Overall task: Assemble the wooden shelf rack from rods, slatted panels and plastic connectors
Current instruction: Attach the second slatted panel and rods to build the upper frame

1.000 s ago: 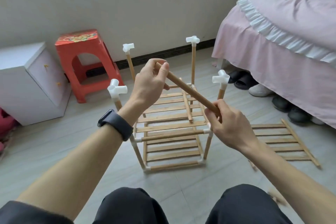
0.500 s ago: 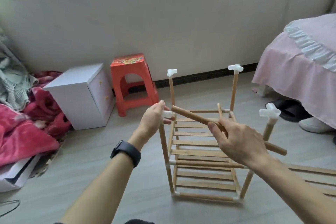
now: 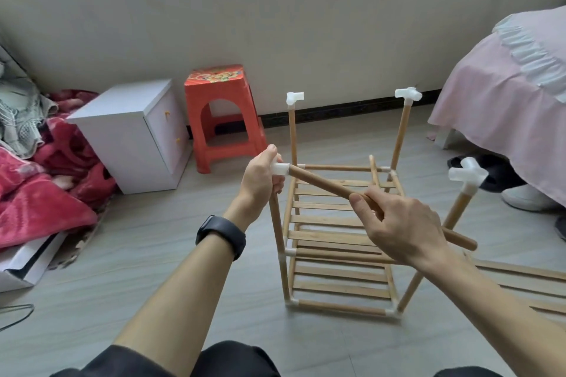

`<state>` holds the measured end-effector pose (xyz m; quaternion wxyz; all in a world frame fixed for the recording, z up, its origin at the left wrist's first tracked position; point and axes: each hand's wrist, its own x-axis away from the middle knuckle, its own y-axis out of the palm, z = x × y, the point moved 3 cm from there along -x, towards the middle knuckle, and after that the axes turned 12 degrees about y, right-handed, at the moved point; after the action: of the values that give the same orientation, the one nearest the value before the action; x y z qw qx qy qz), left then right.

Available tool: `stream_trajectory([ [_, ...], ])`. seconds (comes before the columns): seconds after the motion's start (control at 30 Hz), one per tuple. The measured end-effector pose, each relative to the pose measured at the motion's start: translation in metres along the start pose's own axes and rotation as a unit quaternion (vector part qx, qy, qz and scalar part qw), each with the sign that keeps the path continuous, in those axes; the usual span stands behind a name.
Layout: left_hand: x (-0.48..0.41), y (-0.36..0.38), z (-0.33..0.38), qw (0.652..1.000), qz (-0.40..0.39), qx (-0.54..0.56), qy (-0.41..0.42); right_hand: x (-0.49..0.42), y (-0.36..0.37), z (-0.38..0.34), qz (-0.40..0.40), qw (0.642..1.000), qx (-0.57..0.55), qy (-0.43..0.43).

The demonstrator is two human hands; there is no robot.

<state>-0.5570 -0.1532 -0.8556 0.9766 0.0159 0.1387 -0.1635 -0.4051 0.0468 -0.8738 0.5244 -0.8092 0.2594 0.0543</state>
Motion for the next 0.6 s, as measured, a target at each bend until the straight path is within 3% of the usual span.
stream_trajectory([
  [0.23, 0.001, 0.0, 0.0, 1.0, 0.006, 0.01, 0.001, -0.026, -0.04, -0.024, 0.134, 0.97, 0.184, -0.089],
  [0.43, 0.003, 0.001, 0.001, 1.0, 0.024, 0.011, -0.002, -0.047, -0.027, -0.032, 0.08, 0.974, 0.176, -0.121],
  [0.6, 0.001, -0.003, 0.001, 0.999, 0.034, 0.006, -0.006, -0.056, -0.018, -0.035, 0.09, 0.973, 0.162, -0.14],
])
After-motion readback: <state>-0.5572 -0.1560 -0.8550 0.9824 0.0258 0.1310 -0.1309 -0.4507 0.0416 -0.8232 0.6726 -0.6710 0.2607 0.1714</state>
